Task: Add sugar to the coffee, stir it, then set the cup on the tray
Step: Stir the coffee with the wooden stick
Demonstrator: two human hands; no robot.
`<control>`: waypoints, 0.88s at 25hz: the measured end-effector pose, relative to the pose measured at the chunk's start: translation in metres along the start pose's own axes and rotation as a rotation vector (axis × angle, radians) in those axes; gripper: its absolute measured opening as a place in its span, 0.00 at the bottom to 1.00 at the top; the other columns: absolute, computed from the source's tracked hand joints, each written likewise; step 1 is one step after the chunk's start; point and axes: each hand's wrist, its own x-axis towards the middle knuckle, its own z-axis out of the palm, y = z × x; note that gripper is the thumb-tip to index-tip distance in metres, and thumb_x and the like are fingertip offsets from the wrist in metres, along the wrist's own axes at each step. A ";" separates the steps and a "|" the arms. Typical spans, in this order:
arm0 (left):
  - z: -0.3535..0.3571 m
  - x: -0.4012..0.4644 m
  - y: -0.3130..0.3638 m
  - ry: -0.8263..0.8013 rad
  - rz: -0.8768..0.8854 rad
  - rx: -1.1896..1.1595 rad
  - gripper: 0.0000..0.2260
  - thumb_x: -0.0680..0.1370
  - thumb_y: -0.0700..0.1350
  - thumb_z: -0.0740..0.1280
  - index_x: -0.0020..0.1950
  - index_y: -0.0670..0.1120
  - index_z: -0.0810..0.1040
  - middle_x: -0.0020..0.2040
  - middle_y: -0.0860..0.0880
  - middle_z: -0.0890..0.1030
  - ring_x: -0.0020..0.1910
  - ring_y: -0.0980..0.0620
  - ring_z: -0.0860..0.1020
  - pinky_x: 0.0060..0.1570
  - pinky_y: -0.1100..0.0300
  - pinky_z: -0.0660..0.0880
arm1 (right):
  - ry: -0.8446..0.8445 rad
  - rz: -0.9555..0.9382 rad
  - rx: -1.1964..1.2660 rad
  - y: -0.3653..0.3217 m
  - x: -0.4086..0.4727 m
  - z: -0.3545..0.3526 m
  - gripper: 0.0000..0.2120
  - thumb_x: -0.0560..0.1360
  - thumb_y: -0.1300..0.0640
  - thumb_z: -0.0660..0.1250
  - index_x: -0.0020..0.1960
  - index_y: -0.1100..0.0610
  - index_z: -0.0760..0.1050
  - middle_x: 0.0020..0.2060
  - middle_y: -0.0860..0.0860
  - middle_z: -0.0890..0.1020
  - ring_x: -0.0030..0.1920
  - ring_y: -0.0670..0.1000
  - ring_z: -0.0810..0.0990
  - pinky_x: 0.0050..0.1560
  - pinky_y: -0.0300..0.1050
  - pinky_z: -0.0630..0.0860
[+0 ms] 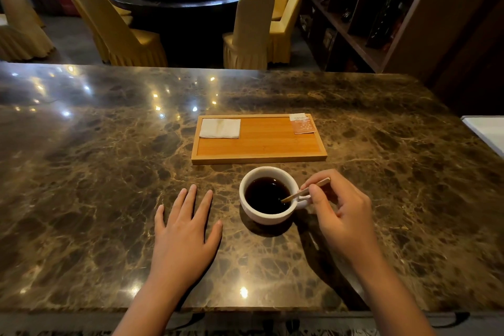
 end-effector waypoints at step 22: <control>0.001 0.000 0.000 0.015 0.010 -0.019 0.29 0.73 0.62 0.45 0.72 0.53 0.56 0.73 0.46 0.56 0.70 0.51 0.49 0.67 0.41 0.44 | 0.026 0.169 0.049 -0.006 0.002 0.000 0.05 0.76 0.61 0.62 0.44 0.55 0.76 0.37 0.49 0.81 0.38 0.48 0.81 0.37 0.48 0.80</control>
